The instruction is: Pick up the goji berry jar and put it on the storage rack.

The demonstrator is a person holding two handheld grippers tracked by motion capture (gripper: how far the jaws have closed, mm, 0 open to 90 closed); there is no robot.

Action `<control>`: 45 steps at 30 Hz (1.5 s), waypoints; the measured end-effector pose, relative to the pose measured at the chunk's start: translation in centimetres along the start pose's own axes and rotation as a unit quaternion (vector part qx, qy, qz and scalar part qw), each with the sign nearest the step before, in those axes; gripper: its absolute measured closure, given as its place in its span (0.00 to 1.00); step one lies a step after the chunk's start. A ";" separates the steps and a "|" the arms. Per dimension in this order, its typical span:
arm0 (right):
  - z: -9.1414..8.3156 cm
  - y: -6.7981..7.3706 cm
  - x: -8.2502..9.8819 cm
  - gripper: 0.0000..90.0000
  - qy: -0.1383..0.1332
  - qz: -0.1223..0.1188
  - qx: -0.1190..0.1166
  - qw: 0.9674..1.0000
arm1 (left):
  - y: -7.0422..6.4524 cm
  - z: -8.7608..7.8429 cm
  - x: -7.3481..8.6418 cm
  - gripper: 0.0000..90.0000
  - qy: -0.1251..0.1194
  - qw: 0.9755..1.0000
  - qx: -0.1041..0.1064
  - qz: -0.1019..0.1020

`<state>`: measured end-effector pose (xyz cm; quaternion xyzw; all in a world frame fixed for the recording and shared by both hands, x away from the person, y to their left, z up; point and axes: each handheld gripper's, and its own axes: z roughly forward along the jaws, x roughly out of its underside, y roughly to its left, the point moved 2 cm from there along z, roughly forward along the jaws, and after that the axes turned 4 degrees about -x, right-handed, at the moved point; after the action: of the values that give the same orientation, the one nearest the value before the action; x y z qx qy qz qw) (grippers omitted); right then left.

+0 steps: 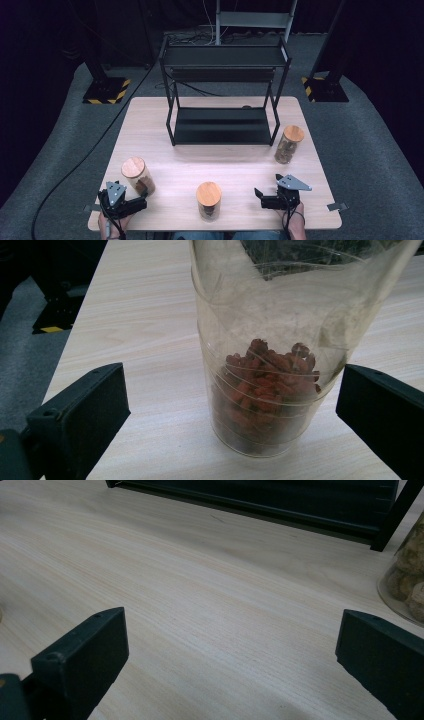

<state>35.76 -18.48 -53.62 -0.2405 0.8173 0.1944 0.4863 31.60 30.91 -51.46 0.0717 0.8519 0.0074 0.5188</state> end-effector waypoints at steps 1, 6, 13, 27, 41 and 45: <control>0.0 0.0 0.0 0.00 0.000 0.000 -0.001 1.000 | 0.0 0.0 0.0 0.00 0.000 1.000 -0.001 -0.001; 0.0 -0.1 0.0 0.00 0.001 0.005 -0.002 1.000 | 0.0 -0.1 0.0 0.00 -0.002 1.000 0.001 -0.007; 0.1 -0.2 0.0 0.00 0.005 0.009 -0.006 1.000 | 0.0 -0.1 -0.3 0.00 -0.005 1.000 0.003 -0.006; 0.1 -0.3 0.0 0.00 0.006 0.016 -0.004 1.000 | -0.2 0.3 -1.2 0.00 -0.029 0.999 0.019 -0.010; 0.1 -0.3 0.0 0.01 0.003 0.013 -0.003 1.000 | -0.8 2.2 -1.0 0.00 -0.031 0.999 0.019 -0.025; 0.1 -0.3 0.0 0.01 0.003 0.014 -0.004 1.000 | -0.8 2.4 -0.8 0.00 -0.032 0.999 0.021 -0.030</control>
<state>36.03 -18.66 -53.65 -0.2315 0.8213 0.2043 0.4798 34.00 29.87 -51.95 0.0570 0.8366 -0.0284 0.5441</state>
